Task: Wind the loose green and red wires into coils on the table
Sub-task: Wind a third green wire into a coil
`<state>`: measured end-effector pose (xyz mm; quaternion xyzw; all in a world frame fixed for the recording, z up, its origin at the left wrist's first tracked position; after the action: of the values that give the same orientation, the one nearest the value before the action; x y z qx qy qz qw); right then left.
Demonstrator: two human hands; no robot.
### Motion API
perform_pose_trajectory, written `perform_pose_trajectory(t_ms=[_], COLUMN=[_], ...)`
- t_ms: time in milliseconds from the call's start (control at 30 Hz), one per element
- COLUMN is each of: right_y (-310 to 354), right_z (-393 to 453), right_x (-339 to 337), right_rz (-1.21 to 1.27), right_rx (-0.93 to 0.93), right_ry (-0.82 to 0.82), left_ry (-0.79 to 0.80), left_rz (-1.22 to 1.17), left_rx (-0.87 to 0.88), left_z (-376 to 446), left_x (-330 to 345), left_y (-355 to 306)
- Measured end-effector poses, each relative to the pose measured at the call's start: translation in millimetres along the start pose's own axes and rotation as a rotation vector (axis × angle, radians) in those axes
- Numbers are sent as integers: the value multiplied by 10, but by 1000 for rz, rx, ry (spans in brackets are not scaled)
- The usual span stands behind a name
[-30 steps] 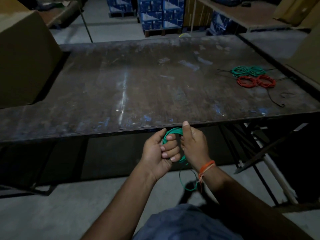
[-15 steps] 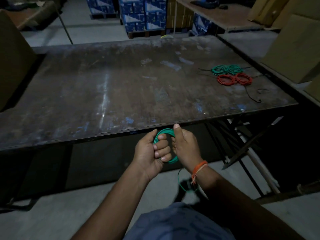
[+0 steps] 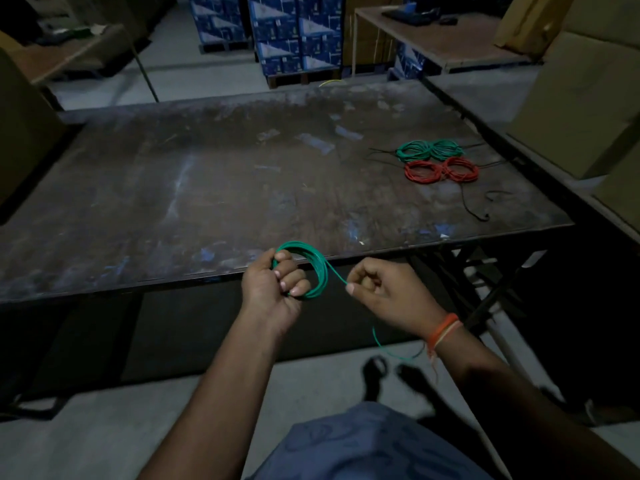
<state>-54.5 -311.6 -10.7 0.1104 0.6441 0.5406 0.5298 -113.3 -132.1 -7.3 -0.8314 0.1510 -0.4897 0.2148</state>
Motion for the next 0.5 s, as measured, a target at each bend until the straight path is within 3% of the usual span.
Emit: perform_pose_trajectory(t_ms=[100, 333, 500], right_y=[-248, -656, -396], right_z=[-81, -209, -247], right_x=[-344, -819, -816], right_rz=[-62, 242, 13], right_rx=[-71, -85, -328], right_ry=[-52, -168, -49], left_ry=[-84, -125, -119], left_rz=[-50, -254, -112], left_rx=[129, 263, 315], left_z=[39, -4, 60], left_x=[-5, 99, 249], left_y=[-17, -15, 162])
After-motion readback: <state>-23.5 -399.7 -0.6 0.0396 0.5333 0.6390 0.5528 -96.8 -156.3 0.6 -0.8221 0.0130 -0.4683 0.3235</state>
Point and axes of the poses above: each hand's wrist, its own z-axis towards the middle knuckle, its own x-axis out of the palm, y = z × x, the point moved 4 cm from there along z, towards the middle knuckle, and after that the axes turned 3 degrees about z, right-handed, at the moved point
